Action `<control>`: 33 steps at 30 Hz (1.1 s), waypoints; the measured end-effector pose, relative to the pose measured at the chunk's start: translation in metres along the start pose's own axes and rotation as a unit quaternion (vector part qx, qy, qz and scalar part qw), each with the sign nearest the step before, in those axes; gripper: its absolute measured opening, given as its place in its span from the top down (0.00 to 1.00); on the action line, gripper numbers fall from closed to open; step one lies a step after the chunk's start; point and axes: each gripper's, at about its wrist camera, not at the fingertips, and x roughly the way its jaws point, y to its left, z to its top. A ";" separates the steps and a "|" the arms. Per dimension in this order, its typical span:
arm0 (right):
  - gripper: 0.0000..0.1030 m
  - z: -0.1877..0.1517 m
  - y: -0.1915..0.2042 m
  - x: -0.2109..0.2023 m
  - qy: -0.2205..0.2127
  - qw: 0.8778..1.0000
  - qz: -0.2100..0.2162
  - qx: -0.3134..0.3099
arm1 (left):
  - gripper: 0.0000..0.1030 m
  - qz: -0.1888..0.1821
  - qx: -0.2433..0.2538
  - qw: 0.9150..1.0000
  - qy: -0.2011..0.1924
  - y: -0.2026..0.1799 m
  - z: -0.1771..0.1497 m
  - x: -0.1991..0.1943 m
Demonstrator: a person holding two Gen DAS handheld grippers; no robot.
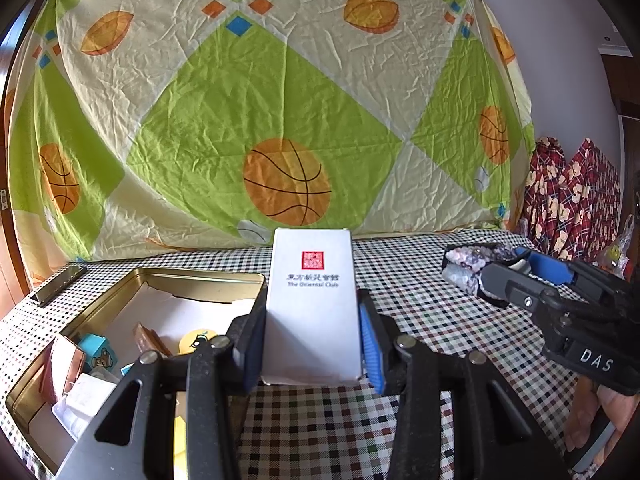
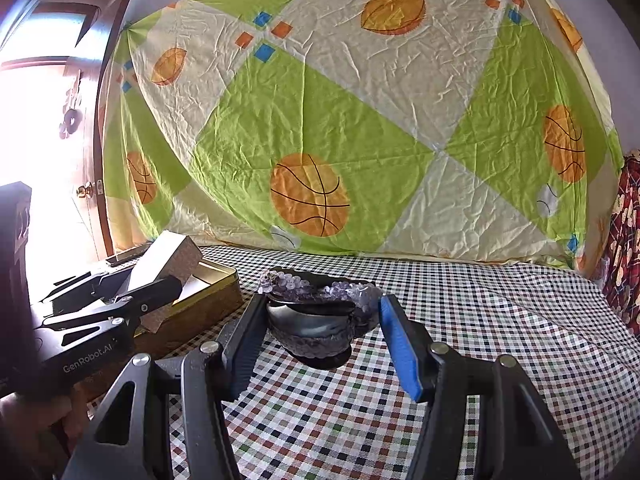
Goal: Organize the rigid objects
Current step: 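Lift and carry the white box and amethyst geode over the gold tin with both tools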
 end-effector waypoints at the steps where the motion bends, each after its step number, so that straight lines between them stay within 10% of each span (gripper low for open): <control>1: 0.42 0.000 0.001 0.000 -0.001 1.000 0.002 -0.001 | 0.61 0.000 0.000 1.000 0.000 0.000 0.000 0.000; 33: 0.42 0.000 0.012 -0.002 -0.002 1.000 0.026 -0.017 | 0.61 0.002 -0.001 1.000 -0.006 0.012 -0.004 -0.019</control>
